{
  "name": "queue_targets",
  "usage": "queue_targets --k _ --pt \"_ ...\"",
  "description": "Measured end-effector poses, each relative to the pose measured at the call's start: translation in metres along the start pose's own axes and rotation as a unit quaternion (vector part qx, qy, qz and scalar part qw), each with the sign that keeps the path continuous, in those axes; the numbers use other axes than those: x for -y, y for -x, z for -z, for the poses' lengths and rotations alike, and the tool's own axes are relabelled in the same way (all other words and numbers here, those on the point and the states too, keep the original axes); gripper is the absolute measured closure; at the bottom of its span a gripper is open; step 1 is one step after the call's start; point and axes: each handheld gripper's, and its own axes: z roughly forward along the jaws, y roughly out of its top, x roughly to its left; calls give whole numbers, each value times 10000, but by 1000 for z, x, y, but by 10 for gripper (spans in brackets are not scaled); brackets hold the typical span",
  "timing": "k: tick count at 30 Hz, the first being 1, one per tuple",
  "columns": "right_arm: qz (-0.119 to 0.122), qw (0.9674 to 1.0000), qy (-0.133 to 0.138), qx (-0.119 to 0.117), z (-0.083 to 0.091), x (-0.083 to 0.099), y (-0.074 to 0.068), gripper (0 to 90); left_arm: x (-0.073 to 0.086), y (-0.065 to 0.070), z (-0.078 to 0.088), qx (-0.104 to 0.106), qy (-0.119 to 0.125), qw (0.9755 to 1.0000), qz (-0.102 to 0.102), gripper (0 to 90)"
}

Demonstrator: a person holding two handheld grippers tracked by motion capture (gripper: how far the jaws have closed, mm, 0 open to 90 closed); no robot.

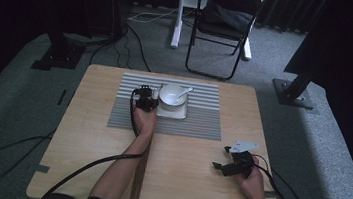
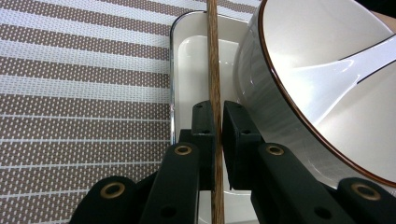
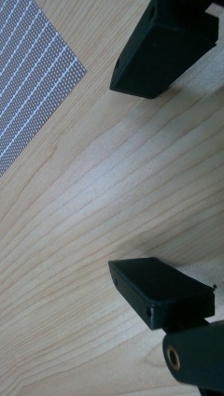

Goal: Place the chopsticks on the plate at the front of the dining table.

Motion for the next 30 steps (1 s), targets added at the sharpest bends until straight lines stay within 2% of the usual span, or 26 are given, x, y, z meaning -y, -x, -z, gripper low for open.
queue_targets --k 20,30 --pt "-2 10000 -1 0 0 0 0 121 -1 -5 8 30 92 9999 -94 767" --pt "-2 10000 -1 0 0 0 0 121 -5 -20 25 72 202 9997 -83 700"
